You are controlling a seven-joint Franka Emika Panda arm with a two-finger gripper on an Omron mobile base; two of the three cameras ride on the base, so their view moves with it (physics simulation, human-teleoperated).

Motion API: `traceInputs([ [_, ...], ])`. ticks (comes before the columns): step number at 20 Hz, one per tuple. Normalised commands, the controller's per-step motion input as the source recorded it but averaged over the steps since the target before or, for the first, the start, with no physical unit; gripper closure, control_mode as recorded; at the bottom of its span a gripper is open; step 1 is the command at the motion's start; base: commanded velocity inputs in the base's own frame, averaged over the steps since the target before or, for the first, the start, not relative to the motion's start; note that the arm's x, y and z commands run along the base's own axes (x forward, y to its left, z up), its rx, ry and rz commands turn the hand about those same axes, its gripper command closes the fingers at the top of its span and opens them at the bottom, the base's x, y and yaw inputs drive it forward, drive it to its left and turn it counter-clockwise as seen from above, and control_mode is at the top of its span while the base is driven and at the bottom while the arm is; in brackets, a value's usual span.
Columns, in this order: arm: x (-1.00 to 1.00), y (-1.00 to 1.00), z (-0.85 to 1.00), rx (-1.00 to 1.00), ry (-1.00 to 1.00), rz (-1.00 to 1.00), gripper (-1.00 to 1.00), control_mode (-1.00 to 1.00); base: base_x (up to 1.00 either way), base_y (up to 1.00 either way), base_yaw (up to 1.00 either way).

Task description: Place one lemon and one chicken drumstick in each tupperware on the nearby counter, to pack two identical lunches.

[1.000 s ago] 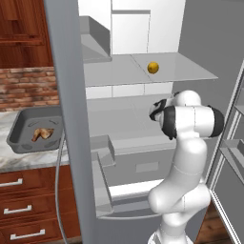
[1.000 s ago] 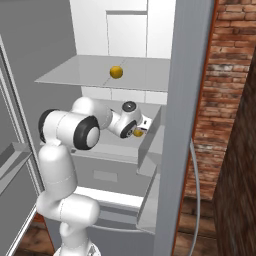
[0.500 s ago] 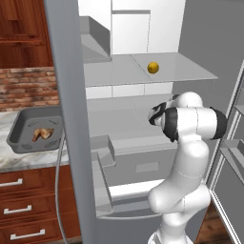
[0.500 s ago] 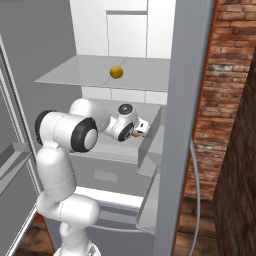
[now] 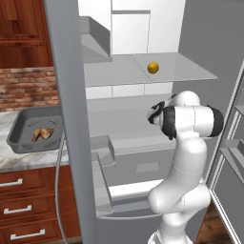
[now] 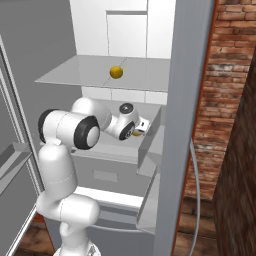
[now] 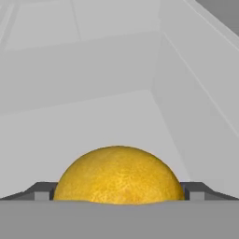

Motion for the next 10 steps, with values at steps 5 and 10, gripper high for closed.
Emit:
traceInputs([
  [5, 0.0, 0.0, -0.32, 0.0, 0.0, 0.0, 1.0, -1.0, 0.0, 0.0, 0.0],
  [10, 0.0, 0.0, -0.04, 0.0, 0.0, 0.0, 1.0, -1.0, 0.0, 0.0, 0.0],
])
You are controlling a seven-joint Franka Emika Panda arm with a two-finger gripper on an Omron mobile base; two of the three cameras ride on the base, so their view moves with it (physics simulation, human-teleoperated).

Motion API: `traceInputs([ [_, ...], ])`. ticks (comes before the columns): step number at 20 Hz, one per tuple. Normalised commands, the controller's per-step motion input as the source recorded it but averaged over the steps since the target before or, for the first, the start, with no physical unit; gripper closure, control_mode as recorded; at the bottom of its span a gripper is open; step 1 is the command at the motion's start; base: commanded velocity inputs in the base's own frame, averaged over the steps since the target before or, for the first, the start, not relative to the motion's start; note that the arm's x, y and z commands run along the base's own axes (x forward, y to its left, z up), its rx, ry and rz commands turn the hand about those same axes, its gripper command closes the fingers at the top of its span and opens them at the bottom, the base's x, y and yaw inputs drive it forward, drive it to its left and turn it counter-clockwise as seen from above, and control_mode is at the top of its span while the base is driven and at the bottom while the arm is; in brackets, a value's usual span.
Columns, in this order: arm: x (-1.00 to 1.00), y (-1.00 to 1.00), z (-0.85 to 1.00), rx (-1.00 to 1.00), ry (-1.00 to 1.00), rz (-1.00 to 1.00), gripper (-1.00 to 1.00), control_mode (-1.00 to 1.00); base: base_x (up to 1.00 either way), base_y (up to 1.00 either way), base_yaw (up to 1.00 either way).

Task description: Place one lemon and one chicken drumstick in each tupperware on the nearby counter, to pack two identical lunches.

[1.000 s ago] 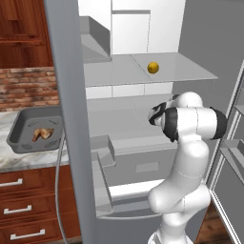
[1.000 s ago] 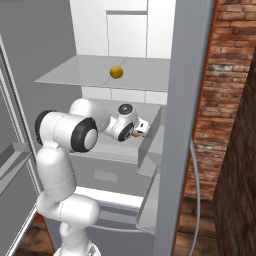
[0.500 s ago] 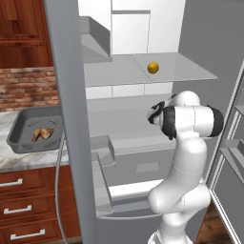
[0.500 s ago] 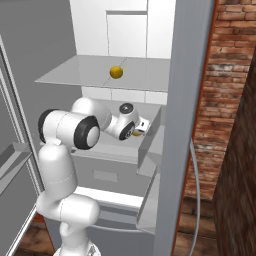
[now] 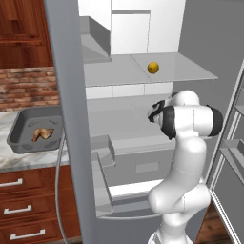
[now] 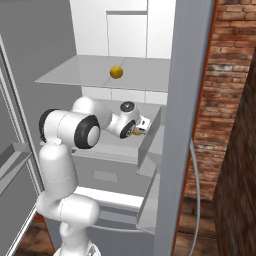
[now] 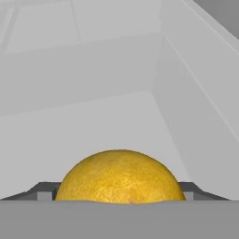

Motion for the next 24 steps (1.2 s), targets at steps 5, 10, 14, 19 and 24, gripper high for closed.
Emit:
traceInputs([
  [5, -0.9, 0.25, 0.14, -0.04, -0.07, 0.06, 1.0, -1.0, 0.0, 0.0, 0.0],
  [10, -1.0, 0.44, 0.98, -0.05, -0.11, 0.15, 1.0, -1.0, 0.0, 0.0, 0.0],
  [14, -1.0, 0.5, 0.9, -0.03, 0.0, 0.14, 1.0, -1.0, 0.0, 0.0, 0.0],
  [19, -1.0, 0.49, 0.84, -0.02, 0.0, 0.12, 1.0, -1.0, 0.0, 0.0, 0.0],
  [24, -1.0, 0.39, 0.79, 0.0, 0.0, 0.09, 1.0, -1.0, 0.0, 0.0, 0.0],
])
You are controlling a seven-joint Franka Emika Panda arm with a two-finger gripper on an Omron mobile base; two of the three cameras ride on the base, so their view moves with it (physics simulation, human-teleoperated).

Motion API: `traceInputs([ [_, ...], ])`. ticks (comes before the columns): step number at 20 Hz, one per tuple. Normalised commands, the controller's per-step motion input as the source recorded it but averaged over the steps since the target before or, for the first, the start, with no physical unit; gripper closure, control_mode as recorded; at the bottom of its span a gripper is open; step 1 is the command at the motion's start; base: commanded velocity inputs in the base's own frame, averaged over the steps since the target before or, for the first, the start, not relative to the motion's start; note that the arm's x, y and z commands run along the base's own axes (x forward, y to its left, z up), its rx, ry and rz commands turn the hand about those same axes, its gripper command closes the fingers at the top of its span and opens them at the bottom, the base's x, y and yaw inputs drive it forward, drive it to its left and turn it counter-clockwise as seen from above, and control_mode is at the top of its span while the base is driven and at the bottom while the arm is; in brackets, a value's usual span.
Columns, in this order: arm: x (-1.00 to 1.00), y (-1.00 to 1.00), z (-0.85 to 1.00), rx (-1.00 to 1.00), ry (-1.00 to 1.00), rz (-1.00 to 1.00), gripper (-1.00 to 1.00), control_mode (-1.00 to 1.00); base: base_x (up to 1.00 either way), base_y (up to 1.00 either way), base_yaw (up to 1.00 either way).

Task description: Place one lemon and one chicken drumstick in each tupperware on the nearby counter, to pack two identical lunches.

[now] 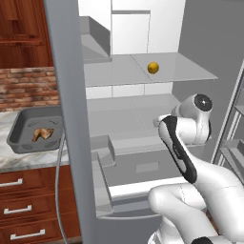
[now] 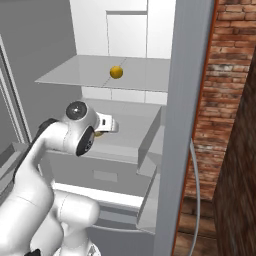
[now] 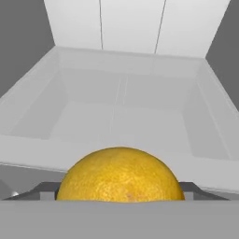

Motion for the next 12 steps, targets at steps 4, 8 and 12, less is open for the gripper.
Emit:
traceInputs([
  [4, -1.0, 0.23, 0.53, -0.01, 0.0, 0.07, 1.0, -1.0, 0.0, 0.0, 0.0],
  [8, -0.95, 0.0, 0.48, -0.01, 0.0, 0.07, 1.0, -1.0, 0.0, 0.0, 0.0],
  [12, -0.61, 0.0, 0.89, 0.0, 0.0, 0.05, 1.0, -1.0, 0.0, 0.0, 0.0],
])
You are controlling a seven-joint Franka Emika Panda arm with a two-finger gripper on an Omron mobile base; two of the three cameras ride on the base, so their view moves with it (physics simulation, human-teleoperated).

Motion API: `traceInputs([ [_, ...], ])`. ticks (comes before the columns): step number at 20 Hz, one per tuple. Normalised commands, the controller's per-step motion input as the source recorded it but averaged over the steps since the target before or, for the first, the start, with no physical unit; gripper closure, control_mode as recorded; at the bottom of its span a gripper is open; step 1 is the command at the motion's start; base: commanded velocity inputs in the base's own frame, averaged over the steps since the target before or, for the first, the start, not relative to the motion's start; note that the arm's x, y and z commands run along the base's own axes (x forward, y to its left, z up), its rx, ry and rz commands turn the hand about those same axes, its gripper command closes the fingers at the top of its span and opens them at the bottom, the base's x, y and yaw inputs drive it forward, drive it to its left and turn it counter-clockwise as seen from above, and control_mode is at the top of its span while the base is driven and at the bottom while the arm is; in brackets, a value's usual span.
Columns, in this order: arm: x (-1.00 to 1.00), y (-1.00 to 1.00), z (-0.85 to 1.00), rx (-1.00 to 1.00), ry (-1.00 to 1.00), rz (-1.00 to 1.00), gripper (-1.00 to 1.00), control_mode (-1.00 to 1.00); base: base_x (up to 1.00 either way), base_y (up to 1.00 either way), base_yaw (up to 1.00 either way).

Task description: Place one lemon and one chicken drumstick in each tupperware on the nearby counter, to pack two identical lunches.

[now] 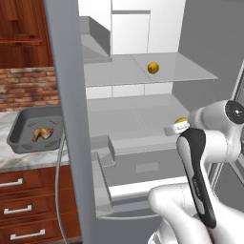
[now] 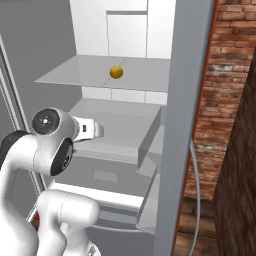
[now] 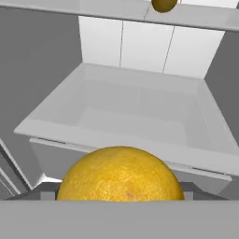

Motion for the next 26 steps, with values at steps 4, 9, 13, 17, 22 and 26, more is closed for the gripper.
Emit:
traceInputs([
  [4, -0.41, 0.0, 0.98, 0.0, 0.01, 0.05, 1.0, -1.0, 0.0, 0.0, 0.0],
  [9, -0.38, 0.02, 0.51, -0.02, 0.16, 0.01, 1.0, 1.0, -0.14, 0.01, 0.0],
  [13, 0.0, 0.0, 0.0, 0.0, 0.0, 0.0, 1.0, 1.0, -0.95, 0.15, 0.05],
  [17, 0.0, 0.0, 0.0, 0.0, 0.0, 0.0, 1.0, 1.0, -1.0, 0.27, 0.04],
  [22, 0.0, 0.0, 0.0, 0.0, 0.0, 0.0, 1.0, 1.0, -1.0, 0.47, 0.02],
  [26, 0.0, 0.0, 0.0, 0.0, 0.0, 0.0, 1.0, 1.0, -0.63, 1.0, 0.0],
])
